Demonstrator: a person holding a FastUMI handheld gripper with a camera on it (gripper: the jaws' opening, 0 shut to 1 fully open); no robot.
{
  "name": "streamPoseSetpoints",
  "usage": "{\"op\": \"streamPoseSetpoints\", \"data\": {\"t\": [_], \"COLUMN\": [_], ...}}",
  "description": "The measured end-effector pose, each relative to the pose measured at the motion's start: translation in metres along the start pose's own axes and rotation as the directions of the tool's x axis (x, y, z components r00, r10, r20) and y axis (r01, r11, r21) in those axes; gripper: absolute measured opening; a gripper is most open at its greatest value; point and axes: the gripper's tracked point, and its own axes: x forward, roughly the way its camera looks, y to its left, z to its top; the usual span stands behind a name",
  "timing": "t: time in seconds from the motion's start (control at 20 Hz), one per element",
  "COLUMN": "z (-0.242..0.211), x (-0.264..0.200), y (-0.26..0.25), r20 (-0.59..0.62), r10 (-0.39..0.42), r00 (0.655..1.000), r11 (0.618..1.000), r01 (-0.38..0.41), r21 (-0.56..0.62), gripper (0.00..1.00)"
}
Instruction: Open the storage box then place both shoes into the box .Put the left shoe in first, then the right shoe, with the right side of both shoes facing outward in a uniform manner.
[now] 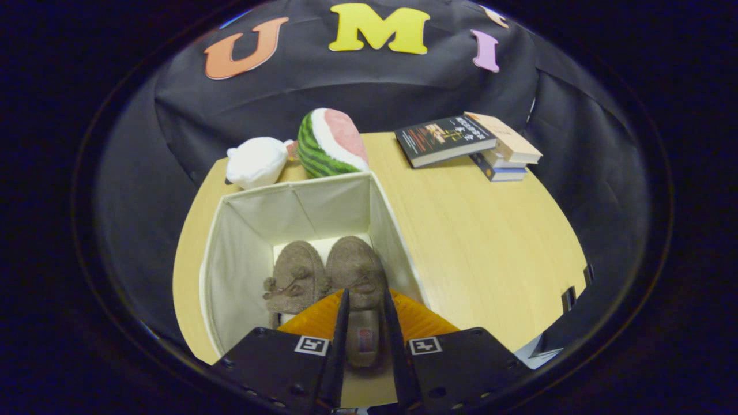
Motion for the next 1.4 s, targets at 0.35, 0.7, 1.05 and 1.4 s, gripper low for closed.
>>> {"op": "streamPoseSetpoints", "data": {"t": [0.35,0.7,1.05,1.4], "z": [0.052,0.094,0.108,0.093], "x": [-0.075,-0.166,-0.234,-0.266], "y": [-0.013,-0.071,-0.125,-0.153], "r20": [0.23,0.426,0.583,0.669], "r10": [0.112,0.163,0.178,0.153], "r00": [0.967,0.89,0.793,0.727], "r11": [0.992,0.986,0.984,0.988], "r01": [-0.096,-0.137,-0.144,-0.126], "r21": [-0.08,-0.092,-0.104,-0.089], "gripper": [0.96,0.96,0.96,0.96]}}
